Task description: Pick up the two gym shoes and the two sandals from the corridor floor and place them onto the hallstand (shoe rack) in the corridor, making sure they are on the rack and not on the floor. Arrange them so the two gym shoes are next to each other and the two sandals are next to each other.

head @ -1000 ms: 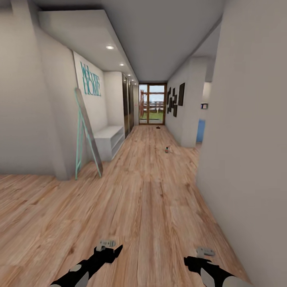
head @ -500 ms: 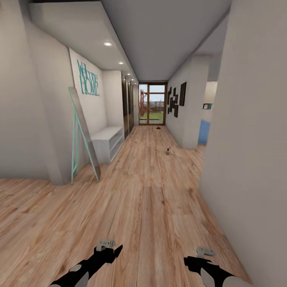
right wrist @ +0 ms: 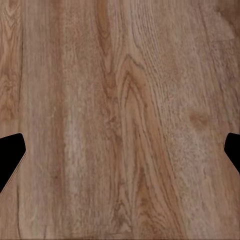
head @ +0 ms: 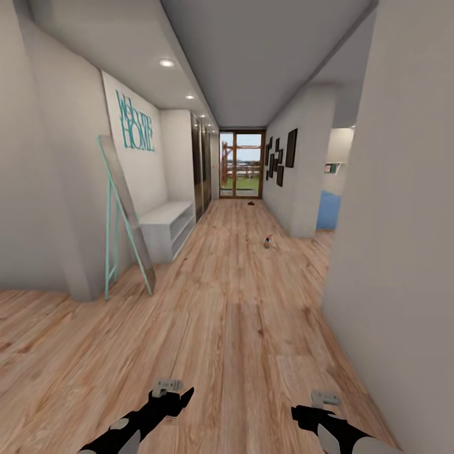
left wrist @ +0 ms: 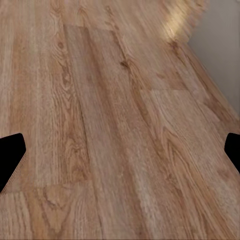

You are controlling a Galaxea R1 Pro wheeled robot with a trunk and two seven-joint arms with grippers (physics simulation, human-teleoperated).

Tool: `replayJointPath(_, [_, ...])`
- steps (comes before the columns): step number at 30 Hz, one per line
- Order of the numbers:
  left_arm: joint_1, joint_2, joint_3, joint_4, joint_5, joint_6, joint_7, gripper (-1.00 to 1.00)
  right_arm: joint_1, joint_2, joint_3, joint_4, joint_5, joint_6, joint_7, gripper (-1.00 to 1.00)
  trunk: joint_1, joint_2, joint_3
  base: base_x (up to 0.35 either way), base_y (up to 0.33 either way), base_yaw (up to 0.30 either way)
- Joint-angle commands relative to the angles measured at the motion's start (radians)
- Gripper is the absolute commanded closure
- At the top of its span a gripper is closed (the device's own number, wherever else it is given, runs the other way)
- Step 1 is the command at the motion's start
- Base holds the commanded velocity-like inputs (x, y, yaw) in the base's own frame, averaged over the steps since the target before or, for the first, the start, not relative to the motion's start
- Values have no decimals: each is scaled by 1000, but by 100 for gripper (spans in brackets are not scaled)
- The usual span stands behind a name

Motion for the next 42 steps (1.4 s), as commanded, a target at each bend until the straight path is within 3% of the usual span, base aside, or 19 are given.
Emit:
replayJointPath(1, [-1, 0, -3, 1, 10, -1, -5, -100, -1, 0, -5, 0, -4, -2, -1, -100, 0, 0, -1, 349, 0, 0])
replayJointPath(42, [-1, -1, -3, 1, 10, -1, -5, -100, -1, 0, -5, 0, -3, -2, -1, -100, 0, 0, -1, 349, 0, 0])
